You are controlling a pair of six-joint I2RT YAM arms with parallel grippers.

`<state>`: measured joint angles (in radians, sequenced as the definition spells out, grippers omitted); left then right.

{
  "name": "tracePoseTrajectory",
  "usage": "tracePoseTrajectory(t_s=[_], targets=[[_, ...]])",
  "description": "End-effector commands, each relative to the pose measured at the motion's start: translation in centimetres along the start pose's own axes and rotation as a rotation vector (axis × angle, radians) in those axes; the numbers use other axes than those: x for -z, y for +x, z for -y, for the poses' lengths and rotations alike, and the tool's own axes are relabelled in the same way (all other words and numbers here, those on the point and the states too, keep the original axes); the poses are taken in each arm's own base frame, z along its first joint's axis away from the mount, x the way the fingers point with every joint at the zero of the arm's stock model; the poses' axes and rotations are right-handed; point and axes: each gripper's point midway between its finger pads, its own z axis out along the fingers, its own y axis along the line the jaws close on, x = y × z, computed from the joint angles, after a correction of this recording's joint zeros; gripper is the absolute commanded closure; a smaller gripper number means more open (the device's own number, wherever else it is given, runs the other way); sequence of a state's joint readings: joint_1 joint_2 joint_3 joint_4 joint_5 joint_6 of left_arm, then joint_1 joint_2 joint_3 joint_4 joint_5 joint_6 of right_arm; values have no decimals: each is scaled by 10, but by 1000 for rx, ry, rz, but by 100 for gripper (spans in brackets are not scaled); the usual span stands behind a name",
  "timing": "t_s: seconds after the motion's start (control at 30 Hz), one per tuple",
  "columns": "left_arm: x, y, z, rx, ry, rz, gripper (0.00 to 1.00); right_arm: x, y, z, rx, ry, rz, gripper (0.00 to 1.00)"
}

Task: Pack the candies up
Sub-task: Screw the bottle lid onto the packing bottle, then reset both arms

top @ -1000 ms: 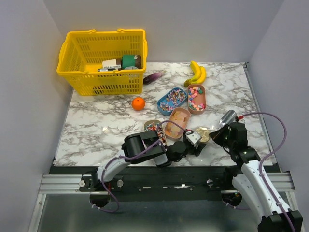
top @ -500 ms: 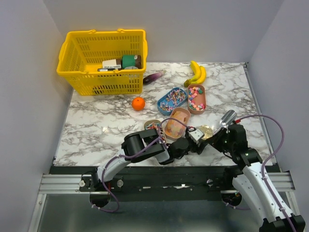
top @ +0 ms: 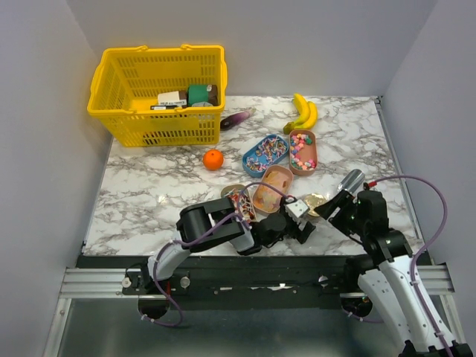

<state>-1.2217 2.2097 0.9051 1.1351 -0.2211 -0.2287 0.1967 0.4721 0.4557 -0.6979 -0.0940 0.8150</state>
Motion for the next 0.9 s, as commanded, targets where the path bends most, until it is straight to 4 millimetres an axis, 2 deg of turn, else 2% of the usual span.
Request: tracePoseTrajectory(t_s=[0.0,0.2,0.27,0.3,0.33,0.37,0.4,0.43,0.47,0.53,0.6,0.67,0.7,0.73,0.8,0.83,0.87], targets=[[35,63,-4,15,-26,-220,1,10,-4,-6,19,-13,11,25],[54,68,-12,25,-97,-254,1,19,-10,-11,35,-19,27,19],[61,59,-9,41,-106,-237,1,24,-13,-12,53,-20,39,13],[68,62,-16,53,-151,-247,1,25,-15,-11,62,-18,48,10],[71,51,-14,63,-160,-234,1,27,-17,-13,77,-24,59,4],[76,49,-12,64,-169,-237,1,33,-20,-15,96,-36,79,0],[84,54,-14,54,-193,-269,1,36,-23,-16,108,-40,99,0],[86,40,-15,74,-229,-246,1,38,-26,-16,115,-44,115,0],[96,48,-15,49,-248,-295,1,42,-29,-18,122,-57,139,0],[103,32,-13,73,-293,-285,1,46,-34,-21,128,-67,164,0],[116,31,-20,47,-355,-320,1,47,-36,-22,133,-64,171,0],[123,13,-24,90,-403,-293,1,47,-37,-22,141,-61,173,0],[133,16,-32,71,-441,-331,1,46,-37,-20,141,-52,173,0],[135,3,-32,86,-459,-315,1,45,-37,-19,140,-49,171,0],[146,-4,-42,65,-513,-338,1,44,-35,-18,145,-52,166,0],[146,-20,-44,81,-518,-316,1,43,-35,-18,146,-54,167,0],[147,-28,-50,85,-536,-311,1,41,-35,-18,147,-56,169,0]])
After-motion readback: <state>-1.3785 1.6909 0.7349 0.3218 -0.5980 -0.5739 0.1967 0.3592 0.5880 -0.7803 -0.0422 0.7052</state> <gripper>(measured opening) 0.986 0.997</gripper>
